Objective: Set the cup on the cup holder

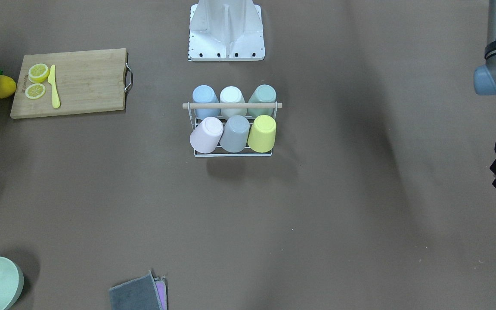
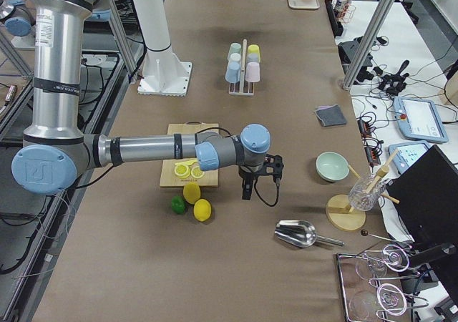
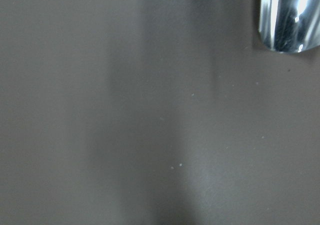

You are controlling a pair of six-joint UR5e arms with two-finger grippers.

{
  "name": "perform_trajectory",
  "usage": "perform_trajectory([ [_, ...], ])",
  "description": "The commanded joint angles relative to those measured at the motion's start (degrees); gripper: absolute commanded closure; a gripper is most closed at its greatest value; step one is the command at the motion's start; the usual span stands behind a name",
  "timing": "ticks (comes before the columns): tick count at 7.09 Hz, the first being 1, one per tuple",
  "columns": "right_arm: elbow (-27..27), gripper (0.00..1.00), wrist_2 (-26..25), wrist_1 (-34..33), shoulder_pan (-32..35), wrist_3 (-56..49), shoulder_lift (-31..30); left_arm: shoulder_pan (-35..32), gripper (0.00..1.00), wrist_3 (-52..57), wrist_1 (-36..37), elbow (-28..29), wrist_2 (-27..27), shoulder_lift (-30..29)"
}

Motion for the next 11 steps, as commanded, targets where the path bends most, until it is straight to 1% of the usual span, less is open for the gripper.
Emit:
perform_trajectory([
  [1,-0.2,0.03,-2.6,1.2,0.0,4.4,0.0,-4.4,0.03,9.2,5.6,0.2,-5.2,1.9],
  [2,-0.7,0.03,-2.3,1.2,0.0,4.3,0.0,-6.5,0.03,13.5,7.8,0.2,-6.6,3.2],
  [3,-0.9,0.03,-1.4,1.2,0.2,4.3,0.0,-9.1,0.03,18.4,9.5,0.3,-9.3,4.8],
  [4,-2.1,0.03,0.3,1.2,0.4,3.9,0.0,-10.8,0.03,21.8,12.3,0.3,-11.1,5.4],
  [5,-2.5,0.03,2.4,1.0,0.8,3.5,0.2,-12.4,0.03,26.6,16.5,0.3,-12.8,5.4],
  [6,-2.8,0.03,4.2,-0.3,2.0,3.4,1.1,-13.4,0.03,30.9,22.2,-0.1,-13.8,5.4],
  [7,-3.6,0.03,7.1,-0.7,3.3,2.4,1.9,-13.9,0.03,32.0,26.2,-0.2,-13.9,5.3],
  [9,-6.7,0.04,6.7,-0.8,5.9,-3.3,2.5,-13.8,0.03,30.5,30.6,0.2,-13.6,5.2],
  [10,-6.3,0.04,5.9,-2.3,6.8,-4.2,2.5,-13.8,0.03,29.5,31.4,0.3,-13.6,5.3],
  [11,-6.1,0.04,5.3,-3.9,7.1,-7.3,3.0,-13.8,0.03,29.6,33.7,0.8,-13.4,5.3],
])
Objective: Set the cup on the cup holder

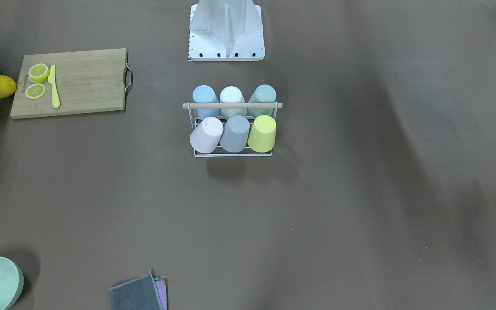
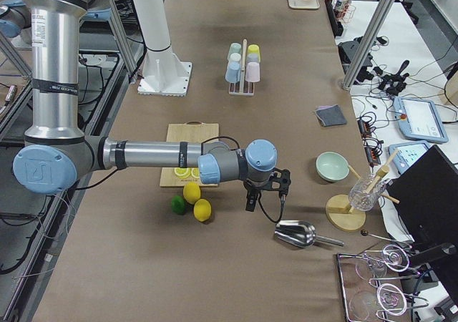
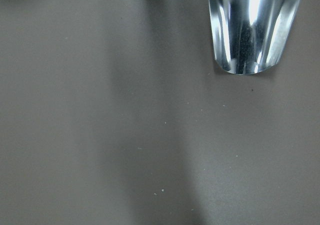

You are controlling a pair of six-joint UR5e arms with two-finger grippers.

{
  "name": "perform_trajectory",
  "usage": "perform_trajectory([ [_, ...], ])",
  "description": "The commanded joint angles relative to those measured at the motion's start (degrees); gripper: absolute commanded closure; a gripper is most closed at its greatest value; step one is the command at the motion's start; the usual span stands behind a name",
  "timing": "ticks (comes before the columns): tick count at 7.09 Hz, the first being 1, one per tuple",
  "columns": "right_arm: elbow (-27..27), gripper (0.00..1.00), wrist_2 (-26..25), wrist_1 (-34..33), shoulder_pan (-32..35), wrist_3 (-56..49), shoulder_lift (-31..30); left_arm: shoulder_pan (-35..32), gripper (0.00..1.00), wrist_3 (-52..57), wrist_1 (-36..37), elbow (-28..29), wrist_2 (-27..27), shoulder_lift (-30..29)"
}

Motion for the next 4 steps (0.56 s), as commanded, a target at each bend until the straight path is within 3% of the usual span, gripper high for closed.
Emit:
perform_trajectory([
  [1,0.1,0.04,-3.9,-5.9,1.7,-7.3,1.4,0.1,0.03,0.0,2.1,1.9,-0.2,0.0],
  [4,-0.6,0.03,-5.0,-9.6,2.3,-12.8,1.6,0.1,0.03,4.3,2.6,2.6,0.2,-0.1],
])
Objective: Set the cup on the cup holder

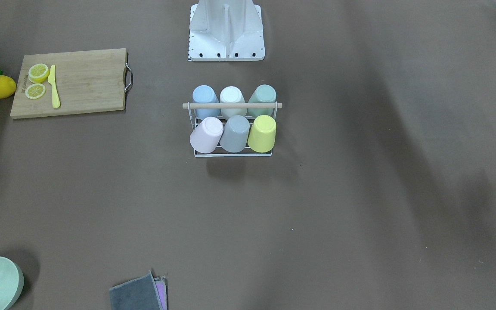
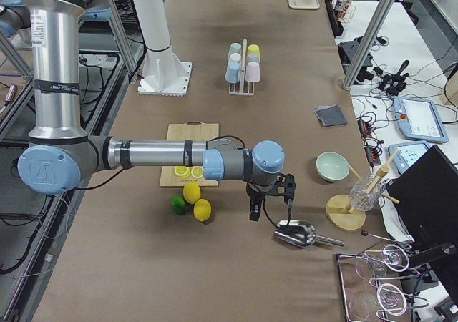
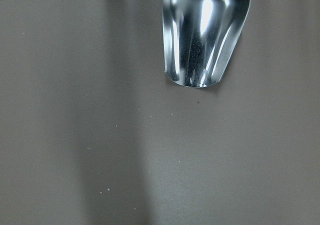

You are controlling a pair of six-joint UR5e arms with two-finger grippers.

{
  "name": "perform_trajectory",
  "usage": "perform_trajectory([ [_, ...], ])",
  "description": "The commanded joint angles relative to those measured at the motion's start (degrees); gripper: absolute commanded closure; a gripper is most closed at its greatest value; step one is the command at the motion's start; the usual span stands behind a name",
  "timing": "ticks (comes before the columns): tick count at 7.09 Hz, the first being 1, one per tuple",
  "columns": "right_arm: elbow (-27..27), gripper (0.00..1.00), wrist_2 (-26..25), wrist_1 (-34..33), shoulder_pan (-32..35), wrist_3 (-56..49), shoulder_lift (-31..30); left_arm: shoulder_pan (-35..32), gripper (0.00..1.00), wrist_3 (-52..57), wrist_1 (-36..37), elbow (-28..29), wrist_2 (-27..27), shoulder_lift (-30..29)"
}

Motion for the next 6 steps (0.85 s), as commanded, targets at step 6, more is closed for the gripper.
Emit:
perform_trajectory([
  [6,-0.6,0.01,-1.7,0.1,0.1,-2.2,-0.6,0.4,0.02,0.7,0.2,0.6,0.9,-1.0],
])
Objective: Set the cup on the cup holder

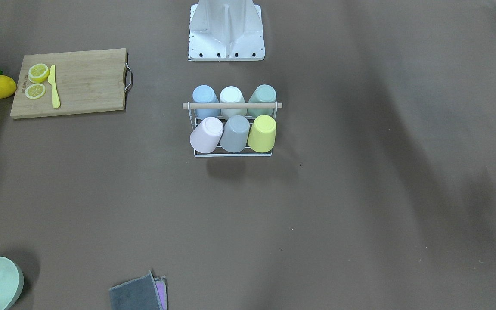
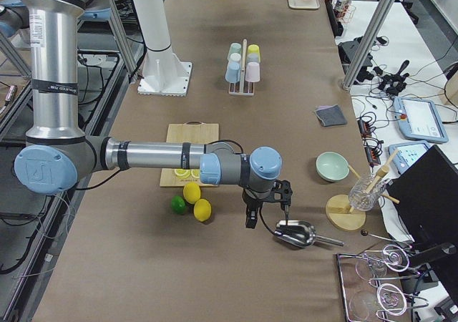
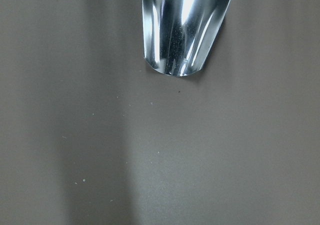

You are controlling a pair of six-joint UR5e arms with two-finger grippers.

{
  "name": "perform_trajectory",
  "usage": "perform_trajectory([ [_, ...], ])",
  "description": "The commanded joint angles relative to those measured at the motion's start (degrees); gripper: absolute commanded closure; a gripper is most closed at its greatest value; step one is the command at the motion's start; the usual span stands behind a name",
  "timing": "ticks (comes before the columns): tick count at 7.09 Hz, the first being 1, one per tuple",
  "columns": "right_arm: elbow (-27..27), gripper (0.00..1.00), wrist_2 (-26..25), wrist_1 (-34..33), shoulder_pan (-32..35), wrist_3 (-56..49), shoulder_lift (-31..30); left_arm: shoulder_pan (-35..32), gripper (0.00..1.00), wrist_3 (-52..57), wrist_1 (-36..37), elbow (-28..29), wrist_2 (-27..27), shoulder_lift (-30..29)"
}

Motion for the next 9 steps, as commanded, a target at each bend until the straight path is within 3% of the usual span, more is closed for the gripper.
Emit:
perform_trajectory([
  [1,0.1,0.01,0.1,0.2,0.1,0.3,0.7,0.0,0.02,-0.5,0.0,-0.3,1.8,-0.9],
  [3,0.2,0.01,0.1,0.2,0.3,0.2,0.8,0.0,0.02,-5.1,0.0,-1.1,3.7,-3.0],
  [7,0.1,0.01,0.1,0.2,0.3,0.4,2.4,1.7,0.02,-10.2,-0.1,-3.2,1.3,-1.8],
  [9,0.0,0.01,0.0,0.1,0.3,0.4,2.4,2.0,0.02,-10.1,-0.5,-3.5,-4.3,-1.1],
])
